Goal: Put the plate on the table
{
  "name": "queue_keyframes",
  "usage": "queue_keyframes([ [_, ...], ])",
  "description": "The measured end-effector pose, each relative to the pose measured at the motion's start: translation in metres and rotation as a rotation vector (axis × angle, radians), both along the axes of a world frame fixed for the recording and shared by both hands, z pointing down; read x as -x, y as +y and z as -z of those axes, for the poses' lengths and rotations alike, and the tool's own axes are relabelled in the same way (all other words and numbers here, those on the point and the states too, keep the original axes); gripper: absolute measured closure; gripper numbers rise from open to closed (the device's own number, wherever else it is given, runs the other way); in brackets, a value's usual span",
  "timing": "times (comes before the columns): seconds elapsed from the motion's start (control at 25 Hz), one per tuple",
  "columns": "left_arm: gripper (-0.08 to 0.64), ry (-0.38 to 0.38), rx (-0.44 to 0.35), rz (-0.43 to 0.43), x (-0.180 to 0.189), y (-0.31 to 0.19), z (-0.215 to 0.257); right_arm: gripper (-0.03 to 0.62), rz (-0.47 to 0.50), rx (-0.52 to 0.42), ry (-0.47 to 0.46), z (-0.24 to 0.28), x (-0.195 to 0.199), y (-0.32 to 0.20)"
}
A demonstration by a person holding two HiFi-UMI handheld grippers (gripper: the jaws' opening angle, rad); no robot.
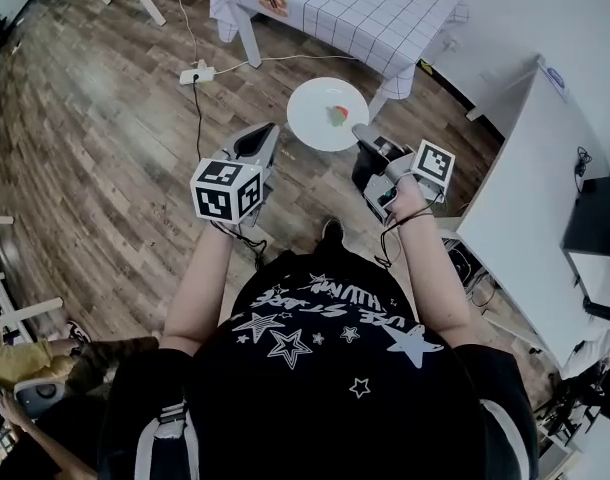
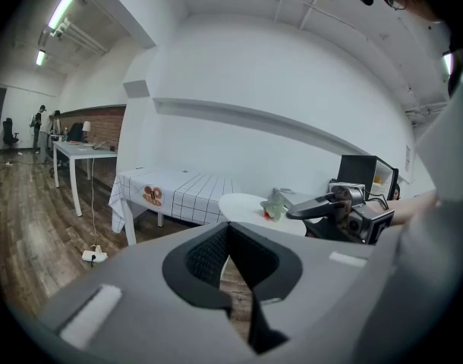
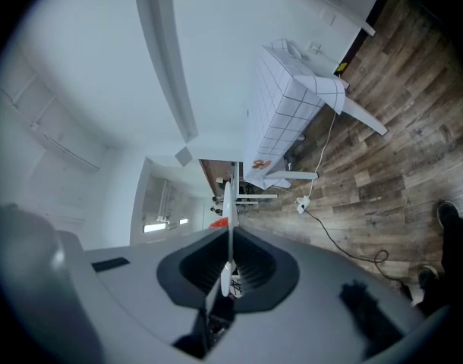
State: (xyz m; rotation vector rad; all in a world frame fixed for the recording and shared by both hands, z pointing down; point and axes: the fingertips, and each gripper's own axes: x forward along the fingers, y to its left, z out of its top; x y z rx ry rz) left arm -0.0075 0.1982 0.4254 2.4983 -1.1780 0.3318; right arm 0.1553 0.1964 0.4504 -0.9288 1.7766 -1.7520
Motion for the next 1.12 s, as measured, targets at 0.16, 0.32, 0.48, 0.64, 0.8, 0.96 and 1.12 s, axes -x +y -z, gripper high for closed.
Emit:
queue_keyframes([
  [0.16,0.551,-0.008,-0.007,0.021,-0.018,-0.015,0.002,0.569,0.019,-0.001,-0.001,0.000,-0.018,-0.019],
  [0.32,0.551,-0.020,-0.016,0.034,-0.037,-0.027,0.005,0.569,0.035,-0.005,-0.010,0.001,-0.036,-0.035],
  [0.48,0.551,-0.029,-0.015,0.058,-0.050,-0.034,0.003,0.569,0.064,-0.010,-0.008,-0.001,-0.050,-0.048],
  [0.64,0.551,-0.038,-0.023,0.091,-0.053,-0.036,0.006,0.569,0.085,-0.008,-0.022,-0.003,-0.057,-0.057],
  [0.8,0.551,-0.044,-0.014,0.119,-0.051,-0.035,0.003,0.569,0.095,-0.003,-0.025,-0.008,-0.059,-0.064],
  [0.96,0.551,-0.048,-0.001,0.134,-0.041,-0.039,0.001,0.569,0.102,0.003,-0.024,-0.008,-0.051,-0.072],
  [1.12,0.551,-0.037,-0.002,0.123,-0.038,-0.052,-0.002,0.569,0.100,0.002,-0.019,-0.007,-0.046,-0.081],
])
